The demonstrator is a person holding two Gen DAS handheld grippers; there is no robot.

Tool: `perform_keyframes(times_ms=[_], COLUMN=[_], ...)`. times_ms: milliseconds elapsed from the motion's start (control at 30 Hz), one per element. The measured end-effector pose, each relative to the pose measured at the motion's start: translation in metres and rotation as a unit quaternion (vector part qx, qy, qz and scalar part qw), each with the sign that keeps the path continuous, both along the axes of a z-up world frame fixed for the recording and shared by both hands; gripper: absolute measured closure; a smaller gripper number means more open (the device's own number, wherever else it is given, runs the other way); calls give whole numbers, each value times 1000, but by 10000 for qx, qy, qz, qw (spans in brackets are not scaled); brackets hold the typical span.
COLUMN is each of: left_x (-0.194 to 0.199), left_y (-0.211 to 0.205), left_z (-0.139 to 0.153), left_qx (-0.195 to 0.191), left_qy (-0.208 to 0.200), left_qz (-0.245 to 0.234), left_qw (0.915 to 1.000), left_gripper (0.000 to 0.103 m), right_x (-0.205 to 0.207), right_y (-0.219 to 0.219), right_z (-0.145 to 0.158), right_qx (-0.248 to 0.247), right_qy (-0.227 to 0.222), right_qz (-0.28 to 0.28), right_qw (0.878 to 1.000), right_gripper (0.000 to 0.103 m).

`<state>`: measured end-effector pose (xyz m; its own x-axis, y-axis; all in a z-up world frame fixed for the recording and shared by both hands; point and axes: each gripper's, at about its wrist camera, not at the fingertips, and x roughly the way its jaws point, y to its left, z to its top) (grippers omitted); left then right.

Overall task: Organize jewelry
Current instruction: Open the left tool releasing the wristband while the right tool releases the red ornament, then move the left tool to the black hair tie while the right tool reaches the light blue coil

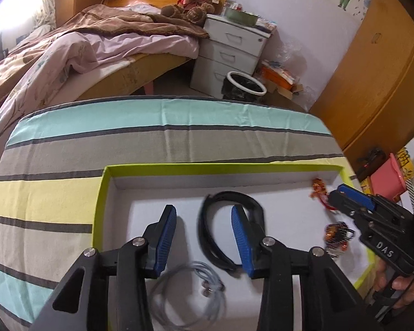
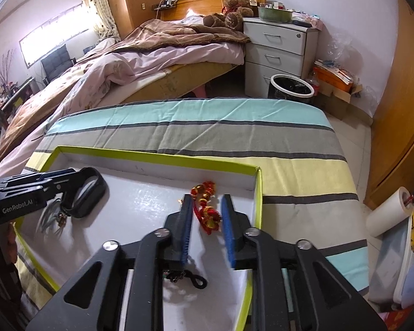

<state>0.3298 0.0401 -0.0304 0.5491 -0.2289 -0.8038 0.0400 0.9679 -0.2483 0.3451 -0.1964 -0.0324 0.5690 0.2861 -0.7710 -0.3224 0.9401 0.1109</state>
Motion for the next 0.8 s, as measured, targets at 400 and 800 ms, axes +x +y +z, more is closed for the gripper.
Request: perform_keyframes(times_ms=[400,800], left_x=[-54,-133], left_y=[-14,-12], left_z=[37,45], left_qx=[548,480], left_qy=[-483,-564], left_qz=[78,161], left_qw=[9973,9971], left_gripper=[61,61], right_x=[-38,-111], right_y=[-1,-16], right_z=[27,44], right_qx=[271,433], right_qy=[-405,-650], right_qz=[25,127], right_qw=[9988,9969], right_gripper=[62,61])
